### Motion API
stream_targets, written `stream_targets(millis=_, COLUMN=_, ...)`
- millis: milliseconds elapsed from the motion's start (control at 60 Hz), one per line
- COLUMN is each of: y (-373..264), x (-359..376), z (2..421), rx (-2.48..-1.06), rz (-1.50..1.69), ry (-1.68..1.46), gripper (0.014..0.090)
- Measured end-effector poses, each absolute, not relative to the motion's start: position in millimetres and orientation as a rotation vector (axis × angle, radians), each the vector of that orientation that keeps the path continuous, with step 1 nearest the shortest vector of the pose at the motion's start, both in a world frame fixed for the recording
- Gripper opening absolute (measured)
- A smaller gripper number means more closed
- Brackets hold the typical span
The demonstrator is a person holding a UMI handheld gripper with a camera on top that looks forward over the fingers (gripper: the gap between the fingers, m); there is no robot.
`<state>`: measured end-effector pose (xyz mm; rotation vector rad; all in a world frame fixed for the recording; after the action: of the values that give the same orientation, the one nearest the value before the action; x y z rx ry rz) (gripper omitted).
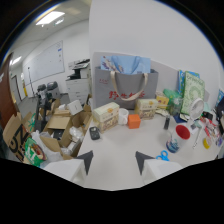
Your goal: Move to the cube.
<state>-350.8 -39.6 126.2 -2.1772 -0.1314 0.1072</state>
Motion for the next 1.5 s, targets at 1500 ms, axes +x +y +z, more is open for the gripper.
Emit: stream_targets(millis=1500, y=149, x=-265, z=39, rx=-2.238, rz=-0.056, ry=-0.067, gripper=0.0842)
